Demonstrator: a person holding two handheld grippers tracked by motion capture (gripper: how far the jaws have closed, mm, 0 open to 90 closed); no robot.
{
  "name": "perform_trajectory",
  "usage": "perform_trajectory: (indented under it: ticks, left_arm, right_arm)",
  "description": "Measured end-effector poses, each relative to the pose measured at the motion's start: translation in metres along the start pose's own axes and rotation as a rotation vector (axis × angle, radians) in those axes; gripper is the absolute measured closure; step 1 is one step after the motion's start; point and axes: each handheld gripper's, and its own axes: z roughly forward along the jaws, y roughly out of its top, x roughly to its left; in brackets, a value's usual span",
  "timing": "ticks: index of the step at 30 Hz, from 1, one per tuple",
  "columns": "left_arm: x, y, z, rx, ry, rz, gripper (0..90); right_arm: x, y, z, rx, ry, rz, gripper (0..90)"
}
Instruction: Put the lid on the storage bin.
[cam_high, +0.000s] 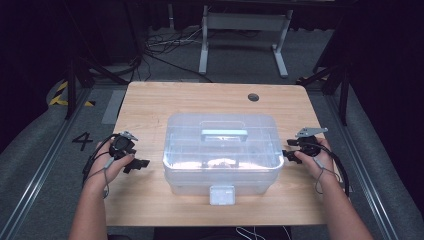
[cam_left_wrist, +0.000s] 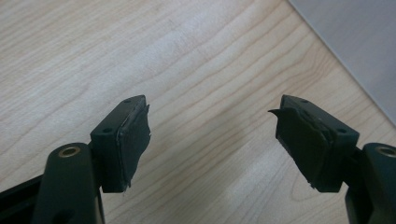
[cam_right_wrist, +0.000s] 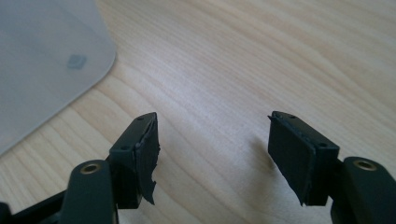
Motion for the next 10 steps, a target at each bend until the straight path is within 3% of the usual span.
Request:
perform_trajectory:
  ticks: [3, 10]
  left_arm:
    - [-0.0011, 0.0, 0.0018, 0.013, -0.026, 0.007, 25.9]
    - [-0.0001, -0.0001, 0.0026, 0.019, -0.034, 0.007, 25.6]
  right_arm:
    - [0.0025, -0.0015, 0.0008, 0.003, 0.01, -0.006, 33.4]
    - [0.0043, 0.0003, -0.003, -0.026, 0.004, -0.017, 33.3]
